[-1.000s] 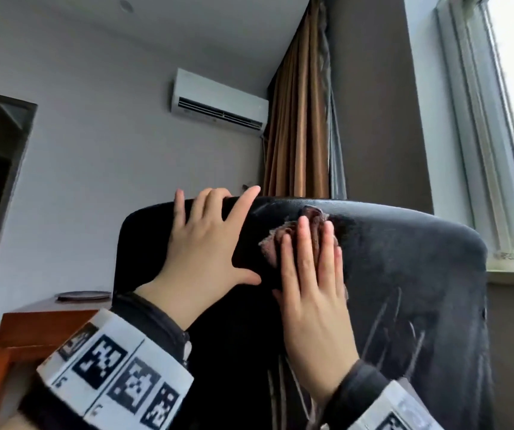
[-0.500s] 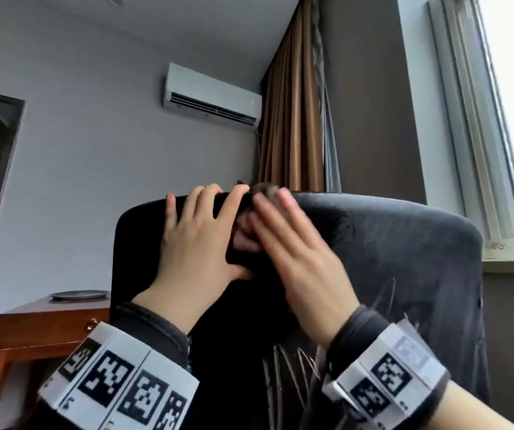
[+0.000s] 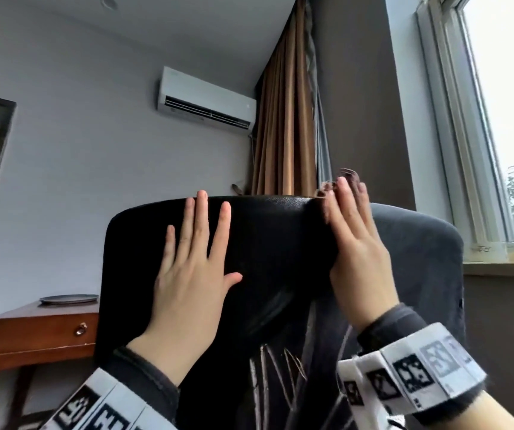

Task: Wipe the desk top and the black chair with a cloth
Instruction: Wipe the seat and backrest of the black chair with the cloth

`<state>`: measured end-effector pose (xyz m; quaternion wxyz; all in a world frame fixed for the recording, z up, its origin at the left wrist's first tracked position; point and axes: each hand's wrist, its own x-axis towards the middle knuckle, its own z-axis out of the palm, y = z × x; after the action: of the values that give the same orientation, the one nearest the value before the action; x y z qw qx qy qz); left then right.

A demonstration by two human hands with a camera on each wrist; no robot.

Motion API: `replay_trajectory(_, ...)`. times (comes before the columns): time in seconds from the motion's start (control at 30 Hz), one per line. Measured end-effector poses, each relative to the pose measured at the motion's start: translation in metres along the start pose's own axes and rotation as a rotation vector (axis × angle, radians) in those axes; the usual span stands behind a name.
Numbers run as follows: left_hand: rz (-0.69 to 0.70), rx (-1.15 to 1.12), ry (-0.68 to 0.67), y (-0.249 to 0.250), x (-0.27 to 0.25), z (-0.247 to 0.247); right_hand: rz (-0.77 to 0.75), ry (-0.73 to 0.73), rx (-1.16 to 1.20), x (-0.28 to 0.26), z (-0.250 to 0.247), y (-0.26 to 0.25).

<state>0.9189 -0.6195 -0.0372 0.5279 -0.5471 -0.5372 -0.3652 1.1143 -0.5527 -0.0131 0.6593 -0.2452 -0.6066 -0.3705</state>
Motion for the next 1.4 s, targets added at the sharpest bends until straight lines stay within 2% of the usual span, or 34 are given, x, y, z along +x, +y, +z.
replay_trajectory(0.07,0.036,0.006,-0.028,0.013,0.005,0.001,-0.06,-0.009,0.027,-0.006,0.004,-0.014)
replay_trajectory(0.17,0.052,-0.009,-0.071,0.019,0.01,0.004,-0.276,-0.124,0.073,-0.014,0.002,-0.032)
replay_trajectory(0.23,0.06,-0.023,-0.096,0.014,0.009,0.005,-0.367,-0.179,-0.001,-0.014,-0.005,-0.018)
replay_trajectory(0.27,0.065,-0.024,-0.113,0.01,0.008,0.006,-0.338,-0.169,-0.026,-0.013,-0.007,-0.004)
replay_trajectory(0.3,0.069,-0.021,-0.127,0.007,0.007,0.005,-0.237,-0.139,-0.027,-0.011,-0.01,0.012)
replay_trajectory(0.37,0.072,-0.017,-0.145,0.004,0.006,0.004,0.083,-0.082,0.005,-0.006,-0.014,0.04)
replay_trajectory(0.4,0.073,-0.021,-0.148,0.004,0.006,0.005,0.193,-0.069,0.009,-0.006,-0.014,0.046)
replay_trajectory(0.43,0.072,-0.026,-0.15,0.004,0.005,0.005,0.238,-0.049,0.006,-0.006,-0.012,0.043)
replay_trajectory(0.5,0.061,-0.028,-0.151,0.004,0.004,0.007,0.165,-0.025,0.004,-0.01,-0.005,0.023)
replay_trajectory(0.6,0.05,-0.049,-0.145,0.003,0.003,0.009,-0.108,-0.098,0.051,-0.024,-0.001,0.001)
replay_trajectory(0.67,0.051,-0.071,-0.144,0.001,0.002,0.009,-0.244,-0.162,0.051,-0.024,-0.008,0.009)
replay_trajectory(0.7,0.054,-0.077,-0.143,-0.001,0.001,0.01,-0.248,-0.164,0.042,-0.023,-0.011,0.017)
replay_trajectory(0.83,0.055,-0.088,-0.135,-0.004,-0.005,0.011,0.057,0.011,0.051,-0.019,-0.003,0.016)
replay_trajectory(0.87,0.054,-0.083,-0.132,-0.005,-0.007,0.011,0.073,0.02,0.053,-0.024,0.002,0.007)
replay_trajectory(0.93,0.049,-0.085,-0.128,-0.007,-0.008,0.012,-0.034,-0.046,0.081,-0.038,0.007,-0.005)
replay_trajectory(1.0,0.05,-0.097,-0.128,-0.009,-0.008,0.012,-0.149,-0.146,0.077,-0.042,0.0,0.007)
replay_trajectory(1.03,0.049,-0.1,-0.132,-0.01,-0.008,0.012,-0.132,-0.156,0.06,-0.04,-0.006,0.019)
replay_trajectory(1.17,0.04,-0.095,-0.139,-0.01,-0.01,0.012,0.272,-0.118,0.017,-0.022,-0.027,0.058)
replay_trajectory(1.27,0.051,-0.092,-0.133,-0.008,-0.011,0.012,0.432,-0.085,0.065,-0.017,-0.03,0.065)
replay_trajectory(1.33,0.049,-0.087,-0.126,-0.006,-0.011,0.012,0.428,-0.035,0.05,-0.019,-0.026,0.061)
replay_trajectory(1.4,0.044,-0.086,-0.119,-0.003,-0.011,0.013,0.325,0.002,0.029,-0.027,-0.018,0.051)
